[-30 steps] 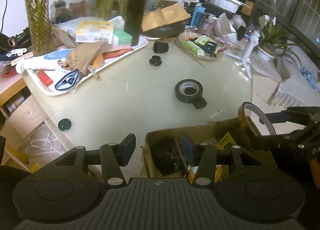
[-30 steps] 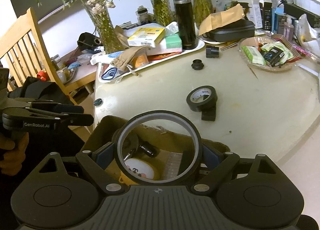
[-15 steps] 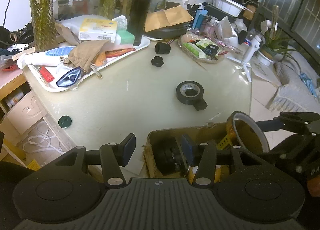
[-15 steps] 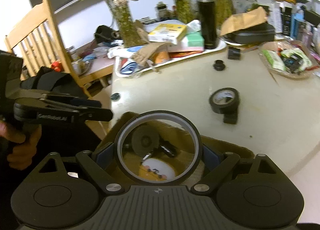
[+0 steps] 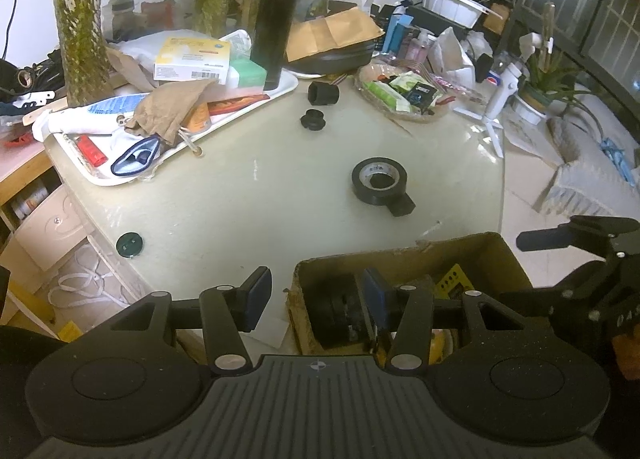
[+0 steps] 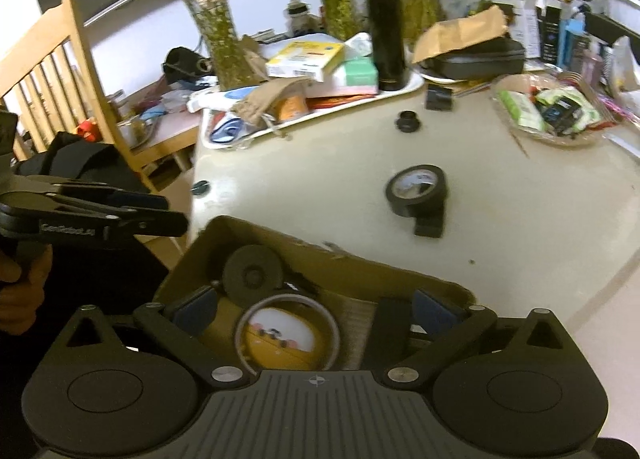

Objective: Organize rigid objects
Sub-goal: 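Lower the amber tape ring into the box and open the right tool, then move the open right tool toward the black electrical tape roll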

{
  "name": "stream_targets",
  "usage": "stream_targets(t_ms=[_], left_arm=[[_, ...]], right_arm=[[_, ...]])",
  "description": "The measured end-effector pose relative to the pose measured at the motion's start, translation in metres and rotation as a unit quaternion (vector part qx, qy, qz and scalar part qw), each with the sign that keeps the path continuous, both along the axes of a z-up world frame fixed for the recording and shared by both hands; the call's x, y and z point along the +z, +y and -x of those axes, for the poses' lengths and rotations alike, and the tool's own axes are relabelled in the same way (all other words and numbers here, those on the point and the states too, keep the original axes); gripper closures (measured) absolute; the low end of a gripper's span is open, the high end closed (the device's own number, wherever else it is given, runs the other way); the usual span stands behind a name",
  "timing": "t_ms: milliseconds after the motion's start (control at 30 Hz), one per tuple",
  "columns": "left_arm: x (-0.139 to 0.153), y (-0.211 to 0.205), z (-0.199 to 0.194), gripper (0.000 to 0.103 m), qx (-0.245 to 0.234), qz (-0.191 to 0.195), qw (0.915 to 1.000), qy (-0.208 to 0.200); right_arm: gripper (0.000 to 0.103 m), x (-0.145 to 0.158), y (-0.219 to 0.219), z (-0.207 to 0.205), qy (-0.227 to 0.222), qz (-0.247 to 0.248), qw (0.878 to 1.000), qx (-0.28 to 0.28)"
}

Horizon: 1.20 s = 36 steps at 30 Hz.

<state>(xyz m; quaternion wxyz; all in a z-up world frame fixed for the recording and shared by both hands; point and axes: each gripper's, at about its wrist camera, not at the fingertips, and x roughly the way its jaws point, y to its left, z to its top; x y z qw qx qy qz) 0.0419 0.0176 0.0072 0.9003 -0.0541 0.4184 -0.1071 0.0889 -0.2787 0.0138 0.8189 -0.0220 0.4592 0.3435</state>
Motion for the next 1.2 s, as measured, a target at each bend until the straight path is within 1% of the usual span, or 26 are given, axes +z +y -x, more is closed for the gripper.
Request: stream_targets(t_ms=[167, 400, 600, 1000, 1200], left_arm=[[-0.001, -0.002, -0.001, 0.054, -0.004, -0.007, 1.0000, 0.001], [-0.001, -0.008, -0.004, 0.054, -0.012, -0.020, 0.9997, 0.000], [-0.005, -0.009, -0.009, 0.054, -0.013, -0.023, 0.9997, 0.002], [-0.012, -0.015, -0.019, 0.054, -0.020, -0.026, 0.9994, 0.005], [-0.014, -0.019, -0.027, 0.054, -0.022, -0.023, 0.9995, 0.005]], right_arm=[[0.000, -0.004, -0.012, -0.003, -0.003, 0.009, 1.000, -0.025], [0.000, -0.007, -0.016, -0.007, -0.020, 0.042, 0.998, -0.051], [0.000, -0.012, -0.018, -0.013, -0.020, 0.049, 0.996, -0.069], [0.000, -0.020, -0.015, -0.029, -0.038, 0.078, 0.992, -0.096], [0.000, -0.022, -0.011, -0.041, -0.047, 0.087, 0.991, -0.091]])
